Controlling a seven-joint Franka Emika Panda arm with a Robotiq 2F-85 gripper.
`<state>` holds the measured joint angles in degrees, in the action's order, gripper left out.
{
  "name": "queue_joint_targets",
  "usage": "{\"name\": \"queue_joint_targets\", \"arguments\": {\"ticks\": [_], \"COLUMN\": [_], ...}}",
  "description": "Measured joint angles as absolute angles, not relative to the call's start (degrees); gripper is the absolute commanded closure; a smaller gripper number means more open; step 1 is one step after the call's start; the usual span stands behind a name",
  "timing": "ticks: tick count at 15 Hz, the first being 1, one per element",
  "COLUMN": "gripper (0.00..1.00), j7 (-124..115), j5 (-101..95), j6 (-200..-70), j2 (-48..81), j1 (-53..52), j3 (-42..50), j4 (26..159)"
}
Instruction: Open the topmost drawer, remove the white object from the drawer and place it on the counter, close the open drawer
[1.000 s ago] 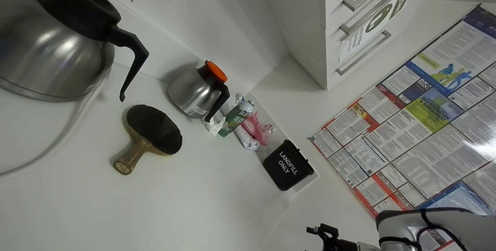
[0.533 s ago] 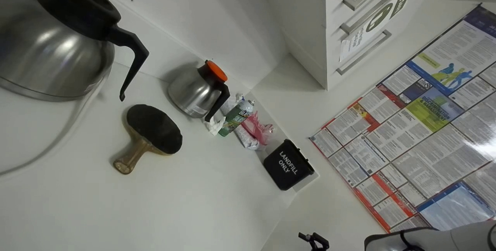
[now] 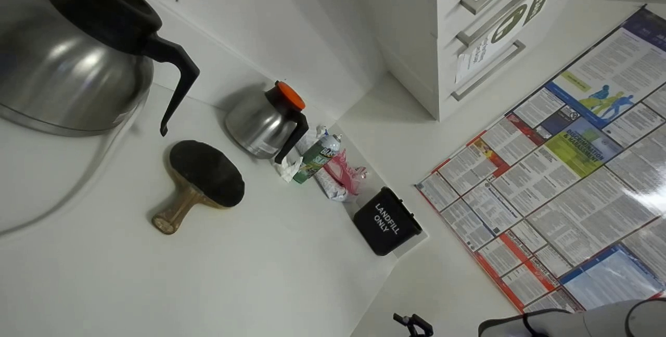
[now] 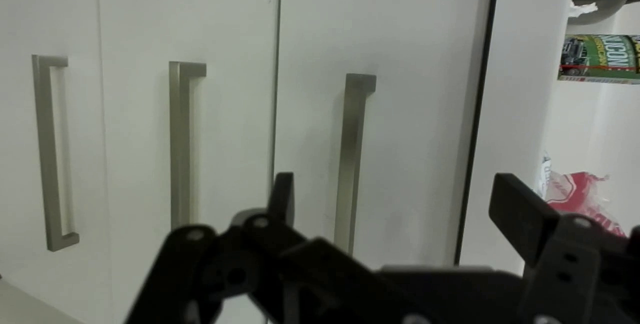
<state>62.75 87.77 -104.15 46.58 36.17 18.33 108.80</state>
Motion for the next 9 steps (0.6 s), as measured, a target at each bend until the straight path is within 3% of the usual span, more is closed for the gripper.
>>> {"name": "queue_joint_targets", "arguments": {"ticks": [9], "gripper": [0.0], "j7": [62.57], "j5": [100.2], "j6": [-104.07], "j2": [52.9], "j1": [35.29], "j3": [14.69], "j4": [105.38]}}
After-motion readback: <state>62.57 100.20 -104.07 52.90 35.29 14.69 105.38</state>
